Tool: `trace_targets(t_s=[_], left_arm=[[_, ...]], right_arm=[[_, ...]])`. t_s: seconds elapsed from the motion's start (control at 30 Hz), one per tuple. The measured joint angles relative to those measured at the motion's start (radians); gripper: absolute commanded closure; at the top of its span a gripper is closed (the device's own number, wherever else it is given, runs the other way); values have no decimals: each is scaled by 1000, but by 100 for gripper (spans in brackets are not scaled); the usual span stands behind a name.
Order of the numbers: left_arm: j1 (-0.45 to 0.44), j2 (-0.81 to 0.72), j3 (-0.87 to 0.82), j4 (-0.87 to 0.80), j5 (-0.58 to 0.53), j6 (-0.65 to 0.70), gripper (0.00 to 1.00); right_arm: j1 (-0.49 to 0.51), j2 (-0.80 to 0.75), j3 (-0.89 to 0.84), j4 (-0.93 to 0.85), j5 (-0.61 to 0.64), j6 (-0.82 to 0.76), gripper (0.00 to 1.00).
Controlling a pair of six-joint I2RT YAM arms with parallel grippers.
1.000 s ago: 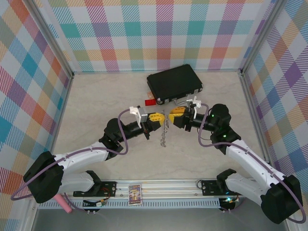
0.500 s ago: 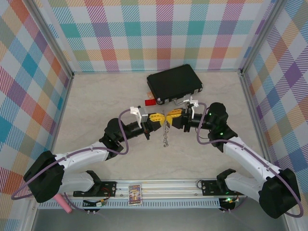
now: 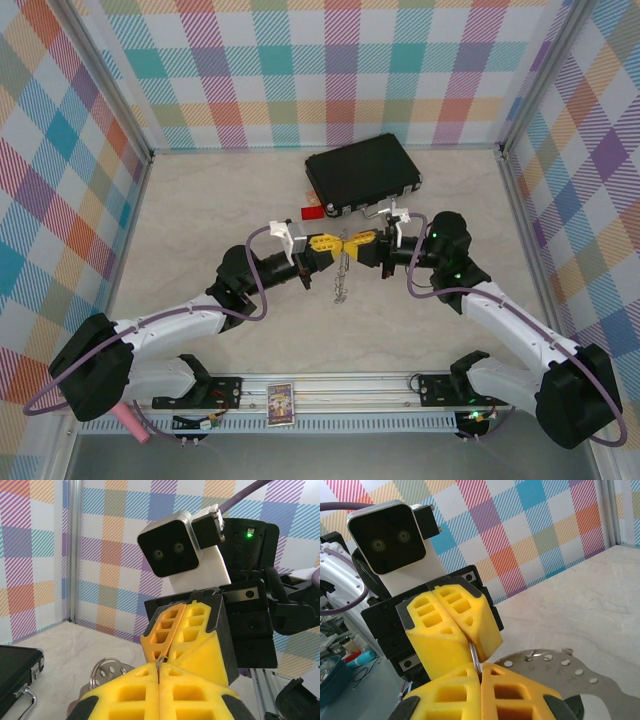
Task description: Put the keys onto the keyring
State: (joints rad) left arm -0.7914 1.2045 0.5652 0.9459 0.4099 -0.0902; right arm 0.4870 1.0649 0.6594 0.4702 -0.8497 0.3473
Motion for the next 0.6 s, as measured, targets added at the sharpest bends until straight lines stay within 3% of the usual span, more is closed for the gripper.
trace_targets(t_s=[0.07,0.13,0.2,0.37,0.6], left_arm=[[0,0,0,0,0,0,97],[0,0,0,0,1,0,82],[0,-3,0,-4,-2,0,74],[8,-65,1,-92,-10,11,72],[23,-160,89,-418,-7,108,71]], right_arm=[[0,-9,0,-11,4,-14,100],[0,-22,0,-31,14,-32,100],[0,-37,0,-60,26,-55,100],[0,-64,1,-163,69,-147,100],[4,-64,3,-330,166,-317,100]])
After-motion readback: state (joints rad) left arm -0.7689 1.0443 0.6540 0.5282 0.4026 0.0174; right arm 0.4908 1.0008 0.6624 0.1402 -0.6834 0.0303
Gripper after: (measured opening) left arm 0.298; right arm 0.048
